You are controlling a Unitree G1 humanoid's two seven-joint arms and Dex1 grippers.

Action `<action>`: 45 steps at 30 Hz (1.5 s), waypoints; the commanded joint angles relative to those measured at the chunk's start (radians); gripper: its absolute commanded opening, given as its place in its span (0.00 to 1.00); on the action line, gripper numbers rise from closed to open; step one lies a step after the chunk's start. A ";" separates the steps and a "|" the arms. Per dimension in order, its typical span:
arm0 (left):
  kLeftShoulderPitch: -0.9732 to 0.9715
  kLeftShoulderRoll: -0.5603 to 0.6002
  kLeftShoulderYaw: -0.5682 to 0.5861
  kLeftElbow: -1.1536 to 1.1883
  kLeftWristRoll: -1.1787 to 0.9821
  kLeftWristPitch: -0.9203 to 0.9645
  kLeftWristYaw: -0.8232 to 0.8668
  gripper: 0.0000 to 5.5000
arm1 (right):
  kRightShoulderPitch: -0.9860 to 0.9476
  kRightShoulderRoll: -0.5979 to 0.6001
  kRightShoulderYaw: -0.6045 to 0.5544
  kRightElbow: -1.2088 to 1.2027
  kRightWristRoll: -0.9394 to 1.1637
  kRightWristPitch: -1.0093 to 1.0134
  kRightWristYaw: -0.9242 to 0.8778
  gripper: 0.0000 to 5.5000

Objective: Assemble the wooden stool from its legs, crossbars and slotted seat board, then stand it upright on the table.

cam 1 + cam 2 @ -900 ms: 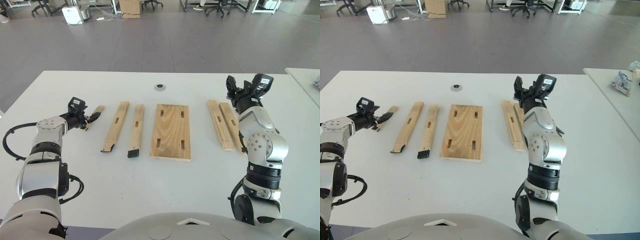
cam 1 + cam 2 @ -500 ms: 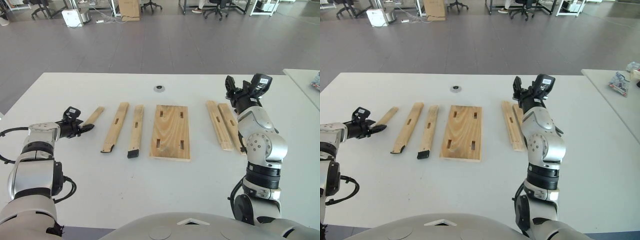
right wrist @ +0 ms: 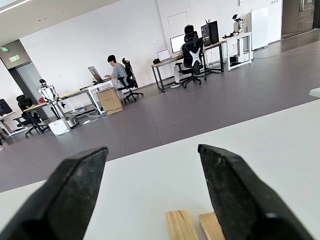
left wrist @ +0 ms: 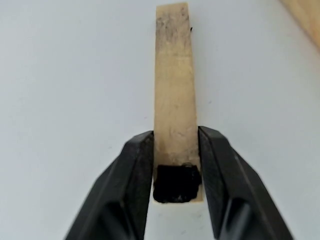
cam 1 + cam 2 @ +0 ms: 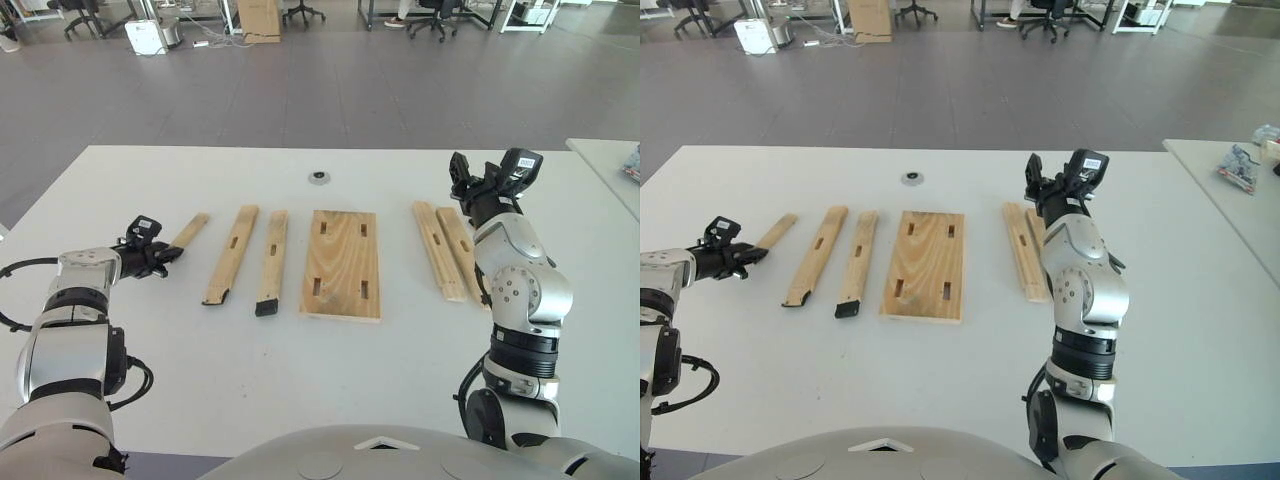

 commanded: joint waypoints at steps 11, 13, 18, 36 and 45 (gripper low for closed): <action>-0.089 -0.355 0.014 -0.796 -0.325 -0.154 -0.143 0.24 | -0.168 0.194 -0.009 -0.148 0.463 0.165 -0.018 0.61; -0.060 -0.374 -0.036 -0.887 -0.321 -0.117 -0.156 0.24 | -0.183 0.194 0.008 -0.165 0.506 0.176 -0.021 0.61; 0.028 -0.392 -0.108 -1.015 -0.324 -0.054 -0.170 0.24 | -0.192 0.193 0.031 -0.174 0.553 0.167 -0.038 0.61; 0.040 -0.393 -0.105 -1.143 -0.365 0.051 -0.125 0.24 | -0.179 0.172 0.073 -0.177 0.594 0.126 -0.052 0.08; 0.095 -0.405 -0.103 -1.138 -0.373 -0.018 -0.144 0.30 | -0.194 0.128 0.072 -0.170 0.529 0.089 -0.061 0.08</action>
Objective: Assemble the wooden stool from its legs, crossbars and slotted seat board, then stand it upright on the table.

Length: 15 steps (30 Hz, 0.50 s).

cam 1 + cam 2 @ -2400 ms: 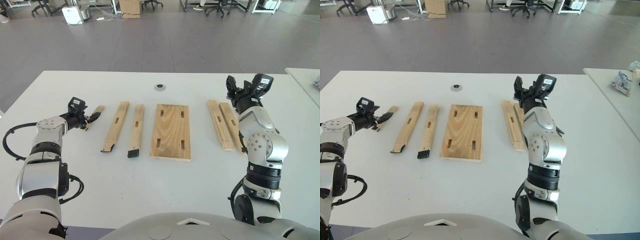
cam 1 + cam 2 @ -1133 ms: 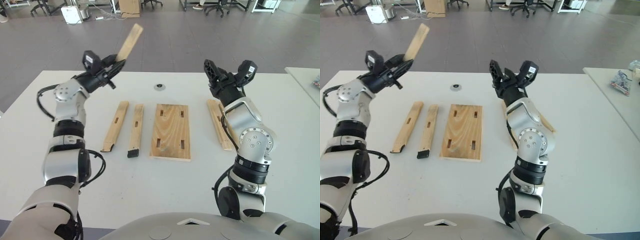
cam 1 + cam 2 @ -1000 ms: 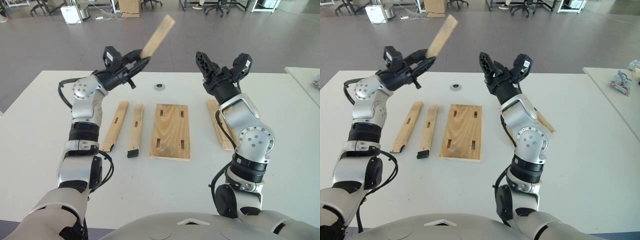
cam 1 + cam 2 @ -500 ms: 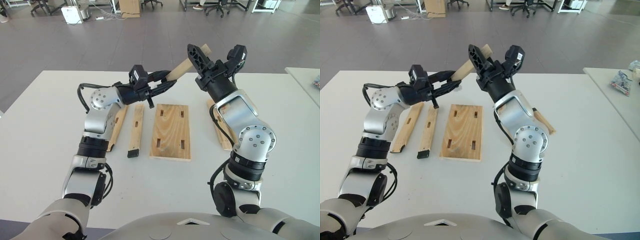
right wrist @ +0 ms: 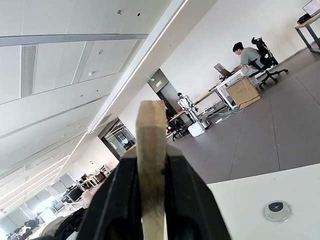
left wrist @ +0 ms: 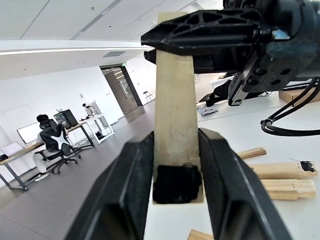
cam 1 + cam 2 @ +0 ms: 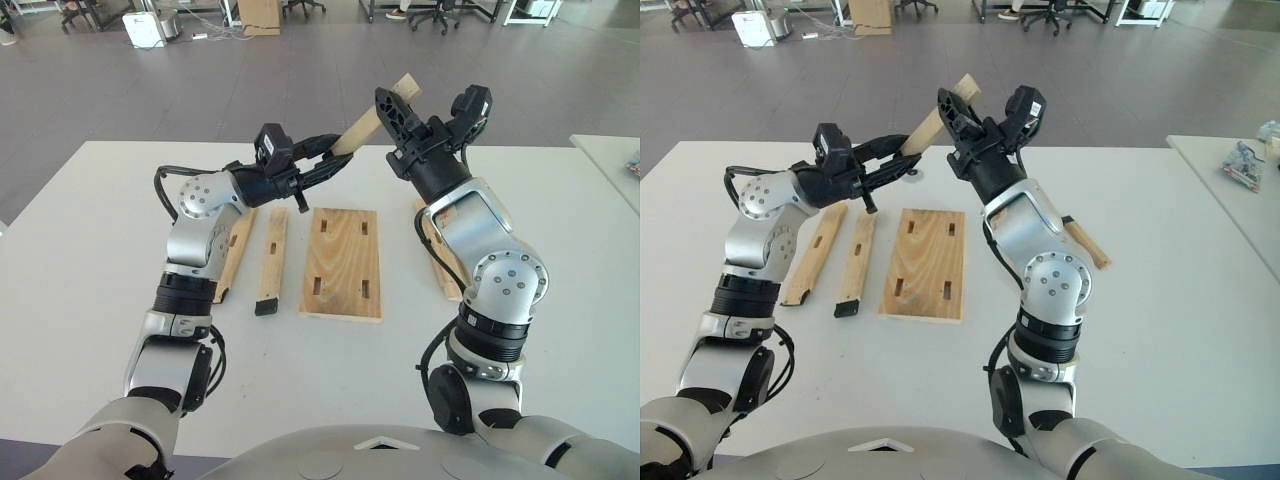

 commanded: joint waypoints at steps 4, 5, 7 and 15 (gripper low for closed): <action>0.052 0.005 0.062 0.073 0.025 -0.049 0.096 0.42 | -0.023 -0.187 0.027 0.031 -0.300 -0.091 -0.014 0.07; 0.075 0.018 0.076 0.086 0.045 -0.063 0.123 0.43 | 0.005 -0.237 0.039 0.040 -0.375 -0.117 0.001 0.07; 0.118 0.029 0.099 0.079 0.060 -0.072 0.170 0.43 | 0.073 -0.309 0.056 0.074 -0.495 -0.172 0.034 0.07; 0.222 -0.005 0.140 -0.034 0.041 -0.051 0.303 0.43 | 0.187 -0.373 0.083 0.426 -0.741 -0.395 0.162 0.07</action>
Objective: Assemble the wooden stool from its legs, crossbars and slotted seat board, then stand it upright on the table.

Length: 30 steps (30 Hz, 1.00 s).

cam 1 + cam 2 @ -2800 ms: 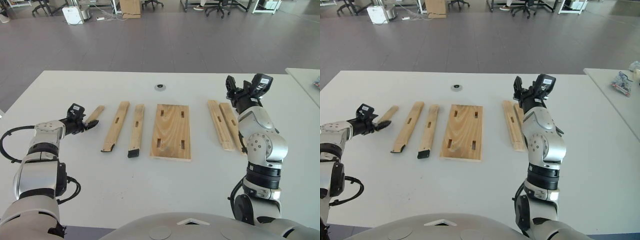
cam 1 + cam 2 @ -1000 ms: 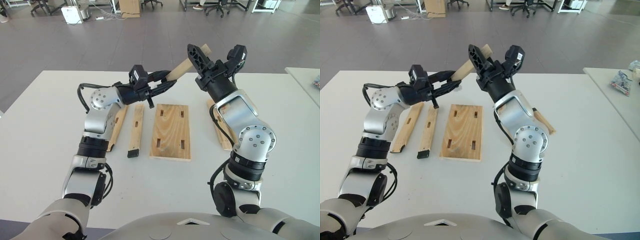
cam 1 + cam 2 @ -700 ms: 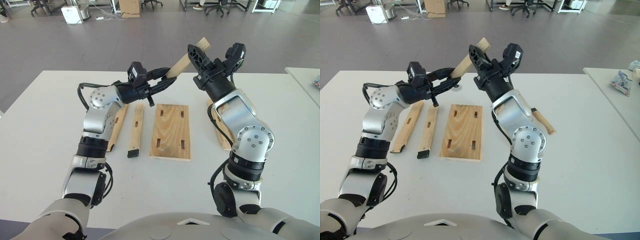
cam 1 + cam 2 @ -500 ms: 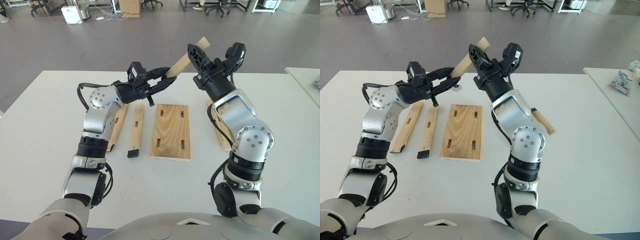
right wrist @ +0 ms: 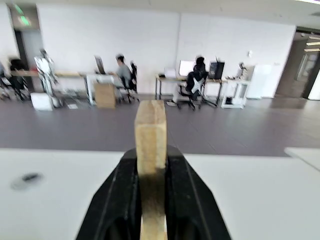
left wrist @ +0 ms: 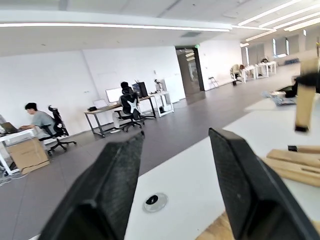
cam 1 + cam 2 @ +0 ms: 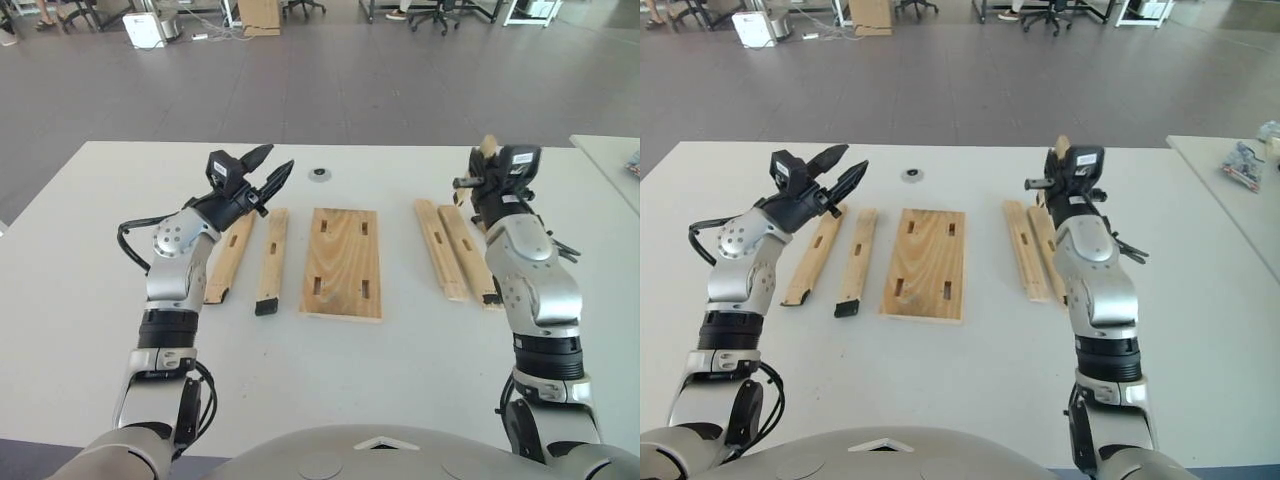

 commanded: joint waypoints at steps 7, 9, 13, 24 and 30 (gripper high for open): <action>0.026 -0.009 0.001 -0.038 -0.002 0.019 0.051 0.43 | -0.059 0.096 -0.055 0.269 0.009 -0.113 0.094 0.07; 0.027 -0.008 0.001 -0.042 -0.004 0.021 0.054 0.43 | -0.010 0.107 -0.049 0.197 0.004 -0.099 0.093 0.07; 0.038 -0.009 0.004 -0.060 -0.006 0.025 0.065 0.43 | 0.056 0.116 -0.042 0.110 -0.012 -0.074 0.084 0.07; 0.040 -0.007 0.004 -0.069 -0.008 0.023 0.078 0.43 | 0.110 0.144 -0.059 0.131 -0.033 -0.089 0.099 0.07; 0.044 -0.005 0.001 -0.063 -0.001 0.018 0.078 0.43 | 0.102 0.154 -0.054 0.274 -0.058 -0.189 0.129 0.07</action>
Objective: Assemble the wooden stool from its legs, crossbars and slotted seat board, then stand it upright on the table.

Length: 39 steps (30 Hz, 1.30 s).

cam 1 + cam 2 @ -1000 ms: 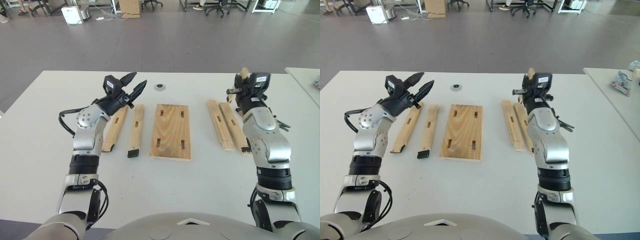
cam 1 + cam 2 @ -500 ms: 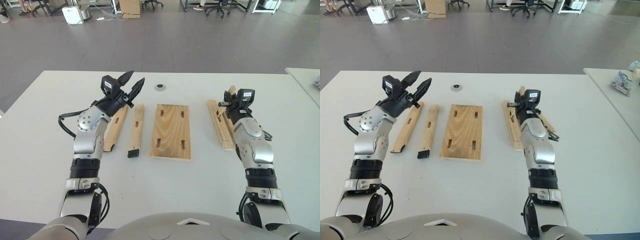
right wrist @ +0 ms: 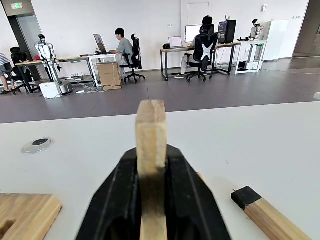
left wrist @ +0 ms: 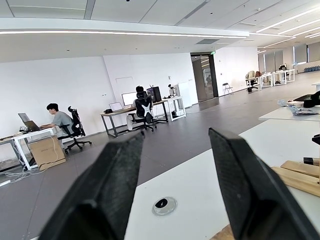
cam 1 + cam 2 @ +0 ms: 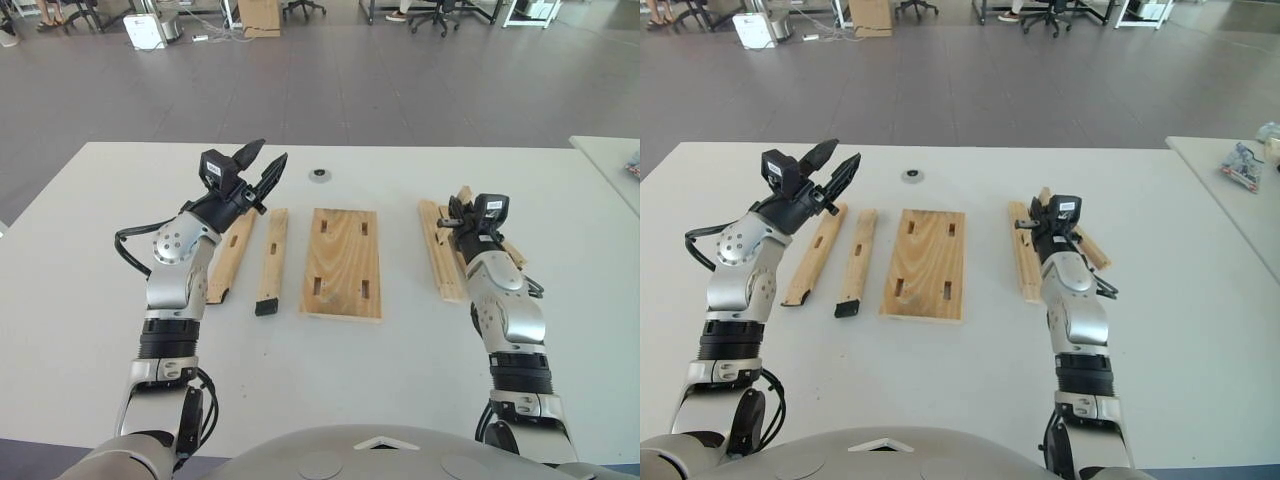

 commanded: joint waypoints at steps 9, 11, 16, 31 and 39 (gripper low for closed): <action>0.020 0.008 -0.007 -0.019 0.007 0.007 0.007 0.43 | 0.208 0.073 0.140 -0.005 -0.052 -0.024 0.085 0.07; 0.023 0.011 -0.015 -0.018 0.016 0.005 0.004 0.43 | 0.242 0.075 0.150 -0.030 -0.064 0.006 0.071 0.07; 0.034 0.009 -0.015 -0.022 0.019 0.003 0.014 0.43 | 0.272 0.064 0.144 -0.019 -0.086 0.042 0.044 0.07; 0.038 0.010 0.007 0.012 0.002 0.015 0.028 0.43 | 0.261 0.028 0.107 0.003 -0.180 0.190 -0.073 0.07; 0.037 0.001 0.011 0.014 0.002 0.015 0.029 0.43 | 0.239 0.026 0.075 -0.030 -0.164 0.230 -0.058 0.28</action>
